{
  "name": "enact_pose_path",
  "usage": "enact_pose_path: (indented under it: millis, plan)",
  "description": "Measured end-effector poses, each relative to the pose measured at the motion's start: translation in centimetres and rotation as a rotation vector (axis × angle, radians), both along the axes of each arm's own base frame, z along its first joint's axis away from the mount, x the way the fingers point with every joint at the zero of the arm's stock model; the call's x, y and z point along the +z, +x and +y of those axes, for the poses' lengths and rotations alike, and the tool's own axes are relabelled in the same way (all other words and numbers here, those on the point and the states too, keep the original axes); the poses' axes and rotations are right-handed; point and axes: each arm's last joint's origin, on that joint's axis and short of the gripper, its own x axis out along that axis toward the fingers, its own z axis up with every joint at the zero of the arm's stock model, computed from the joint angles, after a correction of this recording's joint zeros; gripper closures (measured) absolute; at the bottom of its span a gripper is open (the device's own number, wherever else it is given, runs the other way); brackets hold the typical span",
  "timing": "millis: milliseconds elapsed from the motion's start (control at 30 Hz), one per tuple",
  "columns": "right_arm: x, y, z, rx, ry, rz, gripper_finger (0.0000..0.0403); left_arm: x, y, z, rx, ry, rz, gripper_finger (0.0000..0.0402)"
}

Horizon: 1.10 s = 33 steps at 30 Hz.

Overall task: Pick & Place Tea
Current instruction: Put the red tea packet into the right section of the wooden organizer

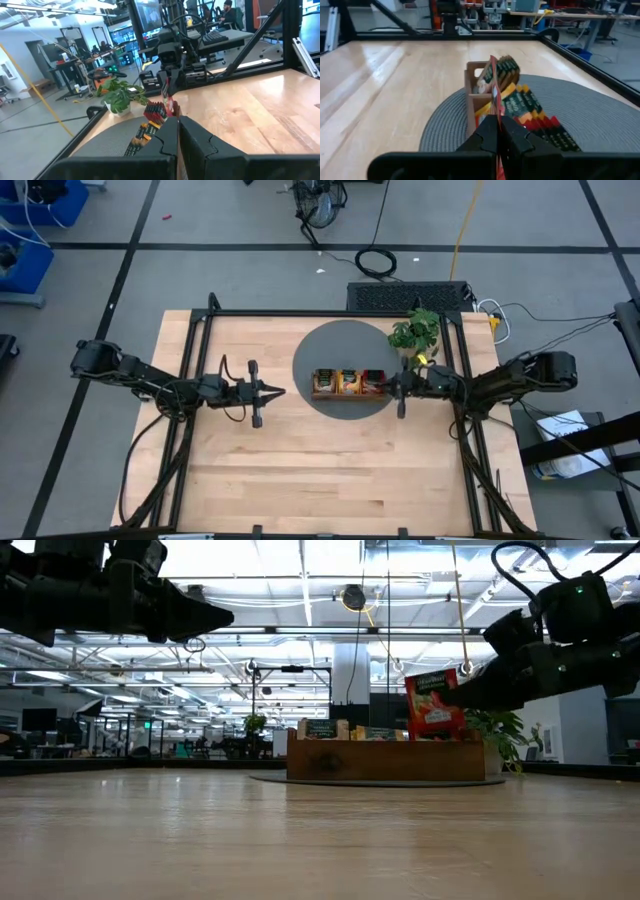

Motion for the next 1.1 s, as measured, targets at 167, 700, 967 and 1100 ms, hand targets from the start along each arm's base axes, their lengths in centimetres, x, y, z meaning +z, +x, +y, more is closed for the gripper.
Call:
enact_pose_path:
  millis: [167, 700, 967, 1100]
  plan:
    - [-0.3, 0.0, 0.1, 0.005, -0.015, 0.029, 0.0403, 0.0, 0.0, 0.0, 0.0, -0.004, -0.001, 0.0378]
    - [-0.9, -0.2, 0.0, -0.066, 0.019, 0.099, 0.0396, 0.0, 0.0, 0.0, 0.0, -0.003, -0.001, 0.0378]
    - [-1.0, -0.3, -0.1, -0.079, 0.041, 0.104, 0.0346, 0.0, 0.0, 0.0, 0.0, -0.008, -0.001, 0.0378]
    - [-1.0, -0.3, -0.2, -0.12, 0.032, 0.103, 0.032, 0.0, 0.0, 0.0, 0.0, -0.007, -0.001, 0.0378]
